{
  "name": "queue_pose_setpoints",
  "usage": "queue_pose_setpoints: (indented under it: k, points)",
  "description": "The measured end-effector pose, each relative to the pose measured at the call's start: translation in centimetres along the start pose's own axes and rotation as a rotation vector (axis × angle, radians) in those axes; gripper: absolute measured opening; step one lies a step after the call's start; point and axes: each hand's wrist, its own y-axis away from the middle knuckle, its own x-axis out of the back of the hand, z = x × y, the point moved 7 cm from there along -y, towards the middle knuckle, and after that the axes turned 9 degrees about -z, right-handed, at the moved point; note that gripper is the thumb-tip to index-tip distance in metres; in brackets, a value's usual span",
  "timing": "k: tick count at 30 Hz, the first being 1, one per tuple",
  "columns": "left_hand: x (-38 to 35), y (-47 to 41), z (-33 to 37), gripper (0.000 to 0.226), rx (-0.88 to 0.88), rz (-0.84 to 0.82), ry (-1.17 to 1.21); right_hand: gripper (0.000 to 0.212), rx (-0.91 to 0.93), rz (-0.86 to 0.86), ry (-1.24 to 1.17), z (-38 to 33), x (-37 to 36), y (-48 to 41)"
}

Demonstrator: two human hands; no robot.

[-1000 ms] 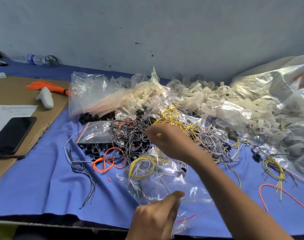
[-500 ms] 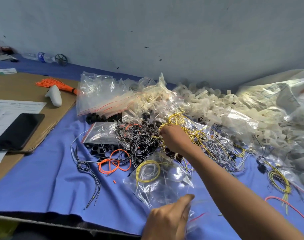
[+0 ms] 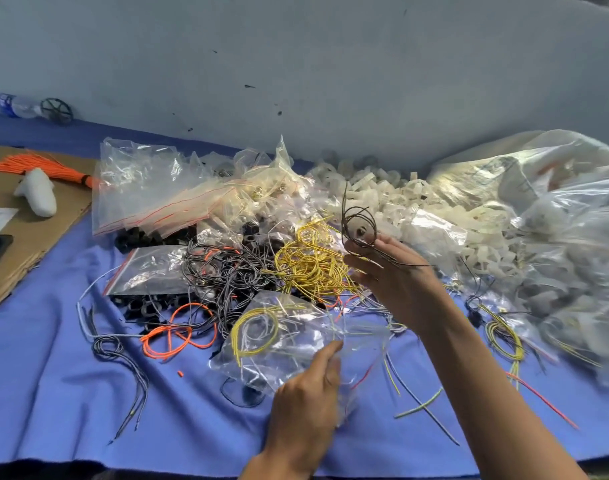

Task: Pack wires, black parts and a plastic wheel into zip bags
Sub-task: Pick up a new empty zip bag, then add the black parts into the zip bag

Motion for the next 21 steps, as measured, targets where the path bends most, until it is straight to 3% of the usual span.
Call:
queue_pose_setpoints:
  k: [6,11,15,21]
  points:
    - [1.0,0.2,0.2,0.044,-0.018,0.107,0.097,0.019,0.033,0.191,-0.157,1.5,1.1,10.6]
    - [0.8,0.3,-0.4,0.041,-0.003,0.128,0.090,0.020,-0.148,0.404,-0.188,8.4,1.0,17.4]
    - [0.3,0.5,-0.5,0.038,-0.038,0.087,0.024,0.010,-0.259,0.403,-0.061,11.1,-0.2,18.2]
    - [-0.7,1.2,1.5,0.045,-0.196,-0.013,-0.239,0.015,-0.210,0.334,0.121,11.3,-1.1,13.1]
